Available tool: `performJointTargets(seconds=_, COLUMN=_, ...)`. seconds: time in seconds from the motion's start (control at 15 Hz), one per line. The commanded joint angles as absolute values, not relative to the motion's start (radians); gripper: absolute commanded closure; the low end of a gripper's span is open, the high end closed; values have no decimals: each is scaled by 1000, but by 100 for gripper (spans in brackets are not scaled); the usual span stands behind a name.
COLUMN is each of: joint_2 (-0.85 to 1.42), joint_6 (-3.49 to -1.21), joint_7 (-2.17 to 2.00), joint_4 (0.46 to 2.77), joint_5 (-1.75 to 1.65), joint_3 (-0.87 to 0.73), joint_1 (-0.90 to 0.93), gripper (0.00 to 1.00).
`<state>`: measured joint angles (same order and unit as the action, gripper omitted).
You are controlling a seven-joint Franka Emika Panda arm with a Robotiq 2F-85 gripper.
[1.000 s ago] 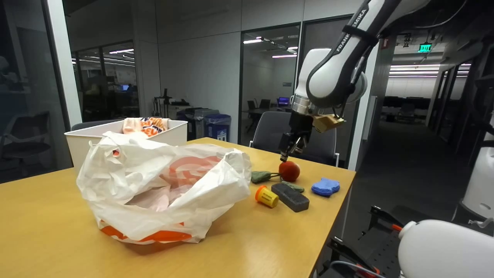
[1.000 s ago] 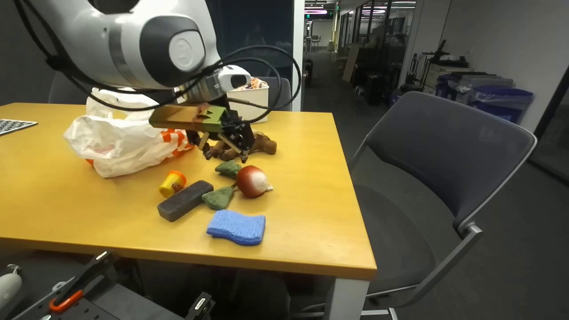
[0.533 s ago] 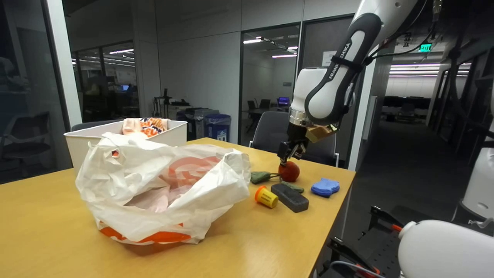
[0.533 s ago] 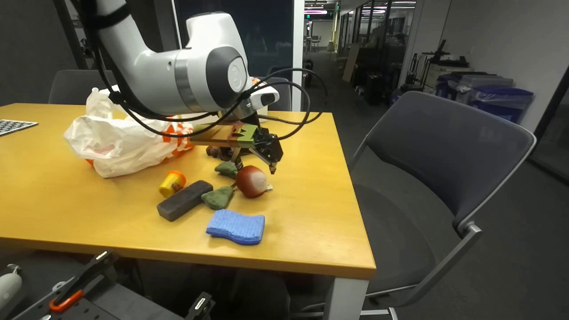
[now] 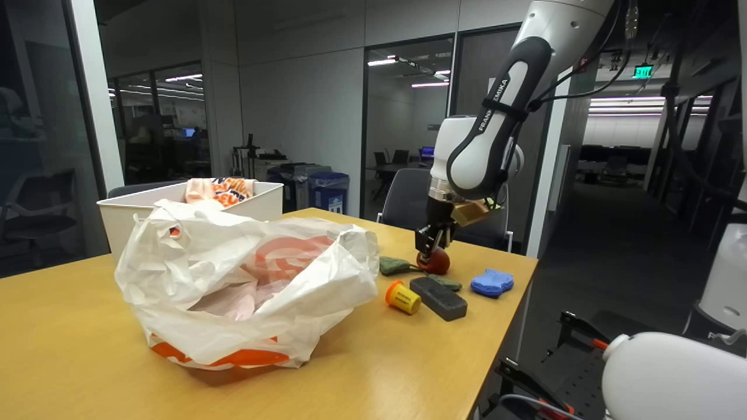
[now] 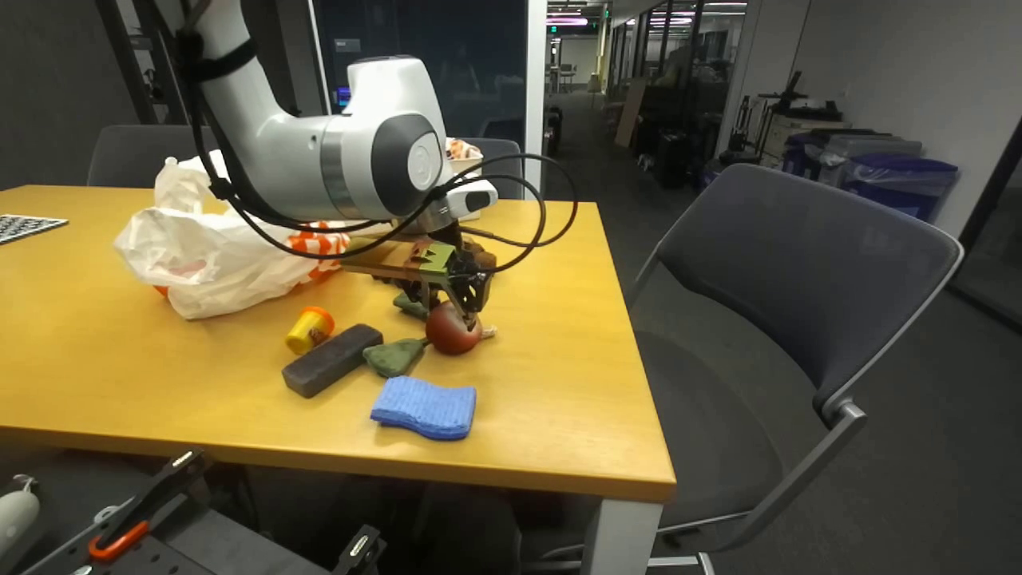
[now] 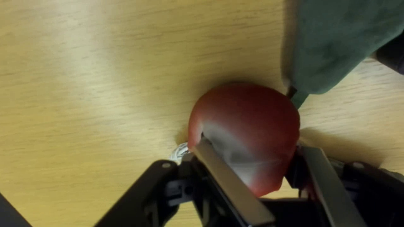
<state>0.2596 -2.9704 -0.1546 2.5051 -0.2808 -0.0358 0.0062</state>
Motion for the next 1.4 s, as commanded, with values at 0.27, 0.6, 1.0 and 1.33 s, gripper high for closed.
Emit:
performJointTargets(seconds=0.27, joint_2=146, joint_6=-2914, joint_7=-205, joint_4=2523, joint_5=-298, joint_3=-118, joint_1=131, gripper=91)
performJointTargets(seconds=0.6, joint_2=-86, joint_6=-2891, joint_7=-490, joint_4=2539, joint_5=-729, joint_3=-269, joint_1=281, gripper=91)
performJointTargets(seconds=1.0, joint_2=-376, joint_6=-2861, joint_7=-849, joint_4=2593, joint_5=-1194, joint_3=-70, joint_1=257, gripper=91)
performJointTargets(seconds=1.33, joint_2=-506, joint_6=-2975, joint_7=-913, joint_4=2679, joint_5=-1193, joint_3=62, joint_1=383, gripper=91)
